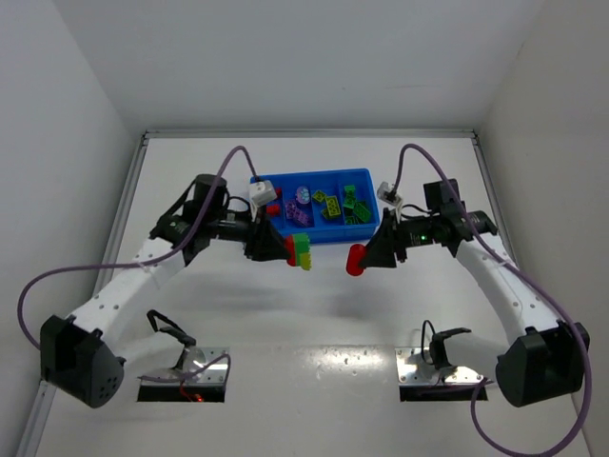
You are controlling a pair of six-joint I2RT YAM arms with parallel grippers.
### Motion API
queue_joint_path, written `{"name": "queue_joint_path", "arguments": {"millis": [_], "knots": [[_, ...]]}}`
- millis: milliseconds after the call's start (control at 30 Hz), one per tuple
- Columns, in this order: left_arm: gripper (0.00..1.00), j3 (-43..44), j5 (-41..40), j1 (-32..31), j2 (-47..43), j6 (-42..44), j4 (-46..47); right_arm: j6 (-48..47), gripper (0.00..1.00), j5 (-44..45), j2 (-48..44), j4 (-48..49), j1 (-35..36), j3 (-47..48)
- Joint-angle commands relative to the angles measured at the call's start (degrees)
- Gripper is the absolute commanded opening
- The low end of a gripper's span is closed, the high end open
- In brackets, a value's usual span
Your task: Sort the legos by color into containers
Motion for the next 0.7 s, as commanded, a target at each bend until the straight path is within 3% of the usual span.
{"name": "queue_joint_path", "arguments": {"millis": [0,133,200,433,667], "knots": [[0.00,-2.6,-2.8,5.0,-8.0,-4.6,5.1,7.5,0.05,3.5,3.0,8.3,1.4,3.3],[0.00,-5.6,-10.2,9.0,-15.8,-9.3,5.9,16.5,0.05,9.1,11.5,17.3,6.2,10.4],[0.00,-5.6,-14.8,9.8,-18.4,-11.3,5.9,19.6,0.05,13.2,18.3,21.3,8.8,18.8],[0.00,-4.4,-26.1,13.5,-26.8,-17.4,4.9,23.1,0.03,23.3,42.7,22.4,18.4,40.4],[0.00,-2.7,-28.3,15.2,-28.1,-16.8,-0.1,23.1,0.02,32.3,61.1,21.6,22.4,54.9]]}}
